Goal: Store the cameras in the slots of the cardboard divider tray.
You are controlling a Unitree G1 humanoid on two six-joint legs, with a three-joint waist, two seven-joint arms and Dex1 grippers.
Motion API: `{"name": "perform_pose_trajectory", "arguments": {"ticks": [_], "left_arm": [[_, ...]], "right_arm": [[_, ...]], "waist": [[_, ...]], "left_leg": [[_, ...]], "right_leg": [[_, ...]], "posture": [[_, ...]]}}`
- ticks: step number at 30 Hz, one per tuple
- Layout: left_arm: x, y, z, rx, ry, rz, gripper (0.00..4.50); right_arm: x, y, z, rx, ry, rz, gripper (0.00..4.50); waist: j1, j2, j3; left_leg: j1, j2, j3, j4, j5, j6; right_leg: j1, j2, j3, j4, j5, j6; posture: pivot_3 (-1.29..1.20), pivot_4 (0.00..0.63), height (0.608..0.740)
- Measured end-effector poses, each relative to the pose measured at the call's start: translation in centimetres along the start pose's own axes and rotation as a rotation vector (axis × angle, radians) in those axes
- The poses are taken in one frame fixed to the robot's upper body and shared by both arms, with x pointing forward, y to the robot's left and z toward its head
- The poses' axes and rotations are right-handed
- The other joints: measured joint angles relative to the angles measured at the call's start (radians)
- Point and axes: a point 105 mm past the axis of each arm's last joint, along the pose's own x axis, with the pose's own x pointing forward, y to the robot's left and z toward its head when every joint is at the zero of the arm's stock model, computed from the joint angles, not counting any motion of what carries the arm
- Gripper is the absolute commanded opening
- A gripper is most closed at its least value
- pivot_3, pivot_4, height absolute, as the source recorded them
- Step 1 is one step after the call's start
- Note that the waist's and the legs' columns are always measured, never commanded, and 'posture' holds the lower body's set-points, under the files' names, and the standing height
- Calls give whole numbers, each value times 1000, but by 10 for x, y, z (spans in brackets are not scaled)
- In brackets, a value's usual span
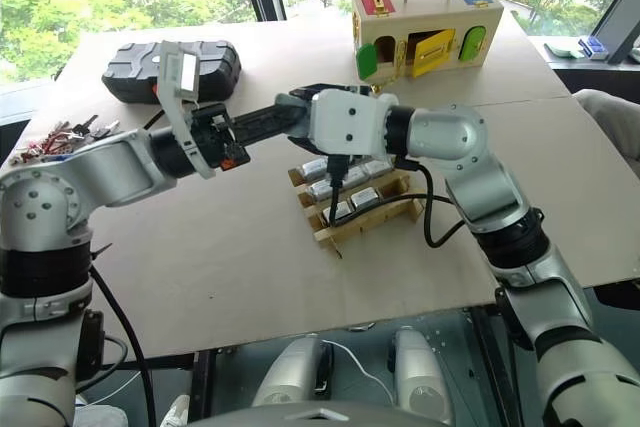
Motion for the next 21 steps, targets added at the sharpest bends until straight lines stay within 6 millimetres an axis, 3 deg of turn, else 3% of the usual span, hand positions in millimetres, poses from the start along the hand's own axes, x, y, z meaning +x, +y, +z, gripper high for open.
{"name": "perform_pose_trajectory", "arguments": {"ticks": [2, 3, 4, 5, 10, 13, 15, 19, 21], "left_arm": [[-1, 1, -2, -7, 3, 2, 850], [-3, 5, 0, -14, -6, 16, 850], [-5, 7, 2, -13, -17, 28, 850], [-6, 8, 3, -9, -23, 30, 850], [-5, 11, 1, 22, -17, 49, 850], [2, 7, 6, 67, -29, 35, 850], [13, -11, 16, 141, -44, -27, 850], [33, -29, 15, 205, 11, -85, 850], [50, -38, 8, 190, 76, -135, 850]], "right_arm": [[0, 2, 1, 28, -10, 18, 3420], [0, 4, 2, 46, -17, 27, 3634], [-1, 5, 3, 66, -23, 36, 4221], [-2, 6, 1, 87, -27, 34, 4404], [-17, 7, -14, 138, -1, -37, 4500], [-58, 9, -36, 250, 55, -82, 4500], [-101, 19, -58, 312, 154, -80, 4500], [-128, 19, -60, 390, 165, -98, 4500], [-153, 18, -63, 437, 212, -133, 4500]], "waist": [[0, 0, 0], [-1, 0, 0], [-1, 0, 0], [0, 0, 0], [10, 0, 0], [30, -1, 0], [44, -2, 1], [38, -2, 1], [42, -2, 1]], "left_leg": [[0, 0, 0, 0, 0, 0], [0, 0, 0, 0, 0, 0], [0, 0, -1, 0, 0, 0], [0, 0, -1, 0, 0, 0], [0, 0, 0, 0, 0, 0], [-3, -1, 0, 0, 0, 1], [-3, -1, 2, 1, 0, 1], [-2, -1, 2, 1, -1, 1], [-2, -1, 2, 1, -1, 2]], "right_leg": [[0, 0, 0, 0, 0, 0], [0, 0, 0, 0, 0, 0], [0, 0, -1, 0, 0, 0], [0, 0, -1, 0, 0, 0], [0, 0, -1, 0, 0, 0], [1, -1, -4, -2, 0, 0], [1, -1, -4, -4, 0, 0], [1, 0, -2, -3, 0, 0], [2, 0, -3, -2, 0, 0]], "posture": [[0, 150, 740], [0, 150, 740], [0, 150, 740], [0, 150, 740], [0, 150, 740], [0, 150, 740], [0, 150, 740], [0, 150, 740], [0, 150, 740]]}}
